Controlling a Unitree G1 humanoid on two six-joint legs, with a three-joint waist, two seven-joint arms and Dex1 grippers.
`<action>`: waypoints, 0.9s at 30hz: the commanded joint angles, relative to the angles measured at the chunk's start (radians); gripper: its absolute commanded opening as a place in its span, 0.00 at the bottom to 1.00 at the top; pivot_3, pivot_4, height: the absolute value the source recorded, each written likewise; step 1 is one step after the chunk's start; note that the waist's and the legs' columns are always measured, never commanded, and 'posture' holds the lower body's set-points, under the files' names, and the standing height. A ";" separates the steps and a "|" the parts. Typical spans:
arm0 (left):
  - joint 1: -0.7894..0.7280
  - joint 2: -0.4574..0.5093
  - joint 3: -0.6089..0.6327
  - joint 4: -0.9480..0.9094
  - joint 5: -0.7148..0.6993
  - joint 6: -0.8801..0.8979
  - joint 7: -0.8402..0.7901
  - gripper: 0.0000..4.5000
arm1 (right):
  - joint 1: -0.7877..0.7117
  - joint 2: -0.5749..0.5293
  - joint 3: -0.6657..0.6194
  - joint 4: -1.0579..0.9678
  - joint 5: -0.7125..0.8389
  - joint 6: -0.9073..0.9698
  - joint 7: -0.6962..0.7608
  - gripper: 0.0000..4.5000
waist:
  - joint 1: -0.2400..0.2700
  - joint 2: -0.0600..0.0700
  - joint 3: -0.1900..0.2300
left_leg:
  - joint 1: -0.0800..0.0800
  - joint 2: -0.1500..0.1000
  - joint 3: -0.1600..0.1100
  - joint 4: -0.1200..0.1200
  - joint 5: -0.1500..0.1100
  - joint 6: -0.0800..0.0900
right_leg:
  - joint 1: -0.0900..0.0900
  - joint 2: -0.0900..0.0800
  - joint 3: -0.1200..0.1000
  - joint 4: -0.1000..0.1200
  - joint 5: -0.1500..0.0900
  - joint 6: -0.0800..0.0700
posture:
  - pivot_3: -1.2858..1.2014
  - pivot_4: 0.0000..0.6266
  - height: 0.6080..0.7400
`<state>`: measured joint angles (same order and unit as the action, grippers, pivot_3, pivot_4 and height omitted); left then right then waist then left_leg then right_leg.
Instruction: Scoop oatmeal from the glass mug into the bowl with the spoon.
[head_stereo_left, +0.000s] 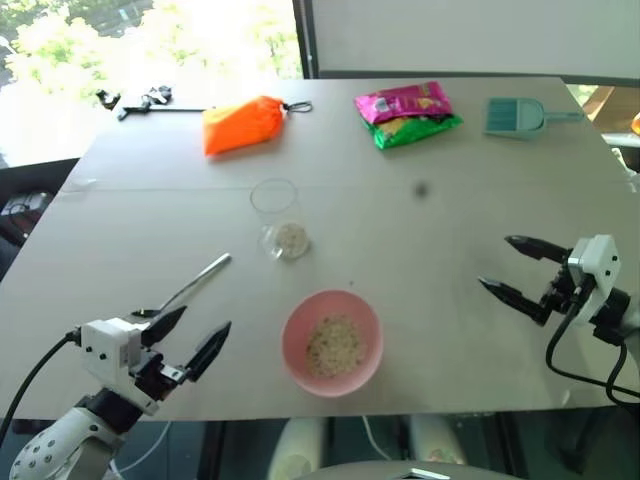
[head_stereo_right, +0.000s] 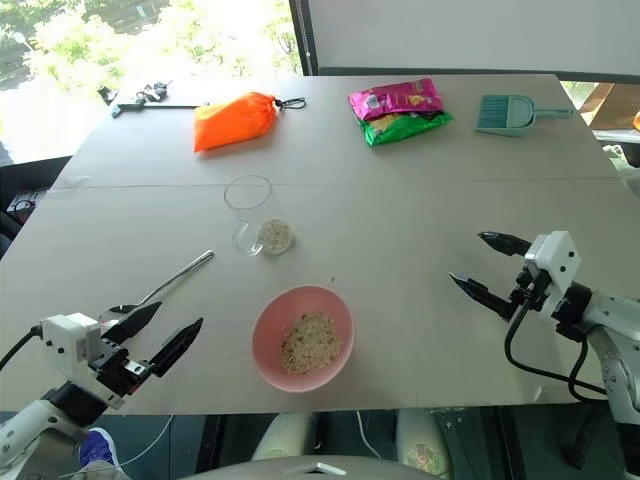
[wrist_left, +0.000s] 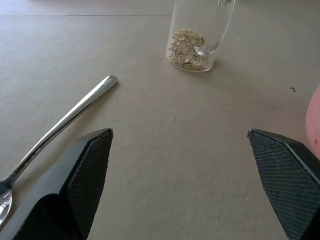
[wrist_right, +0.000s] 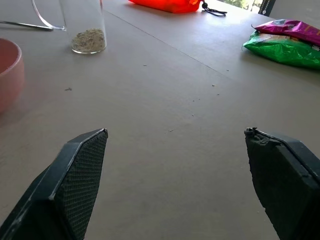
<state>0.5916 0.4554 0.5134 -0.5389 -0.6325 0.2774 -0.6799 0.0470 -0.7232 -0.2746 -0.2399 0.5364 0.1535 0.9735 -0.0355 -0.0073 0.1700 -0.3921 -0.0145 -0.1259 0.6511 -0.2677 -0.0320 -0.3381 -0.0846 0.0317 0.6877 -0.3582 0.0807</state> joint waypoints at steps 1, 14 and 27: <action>-0.003 0.008 0.028 -0.031 -0.027 0.003 0.010 1.00 | -0.014 0.007 -0.017 -0.034 0.023 0.003 -0.003 0.98 | 0.000 0.000 0.000 | 0.000 0.000 0.000 0.000 0.000 0.000 | 0.000 0.000 0.000 0.000 0.000 0.000 | 0.52 0.24 1.00; -0.123 0.034 0.054 -0.049 -0.030 0.055 0.134 1.00 | -0.066 0.028 0.024 -0.091 0.057 0.055 -0.003 0.98 | 0.000 0.000 0.000 | 0.000 0.000 -0.001 0.000 0.000 0.000 | 0.000 0.000 0.000 0.000 0.000 0.000 | 0.52 0.24 1.00; -0.276 0.453 0.017 0.239 0.132 0.303 0.044 1.00 | -0.025 -0.014 0.018 -0.209 0.262 0.061 0.279 0.98 | 0.002 0.000 0.000 | 0.000 0.000 -0.003 0.000 0.000 0.000 | 0.000 0.001 -0.002 0.001 0.000 0.000 | 0.52 0.24 1.00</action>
<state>0.3335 0.8724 0.5362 -0.3299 -0.5142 0.5651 -0.5996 0.0097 -0.7246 -0.2227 -0.4346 0.7672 0.2464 1.1933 -0.0332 -0.0076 0.1703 -0.3926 -0.0149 -0.1300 0.6510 -0.2677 -0.0320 -0.3383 -0.0836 0.0281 0.6882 -0.3582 0.0807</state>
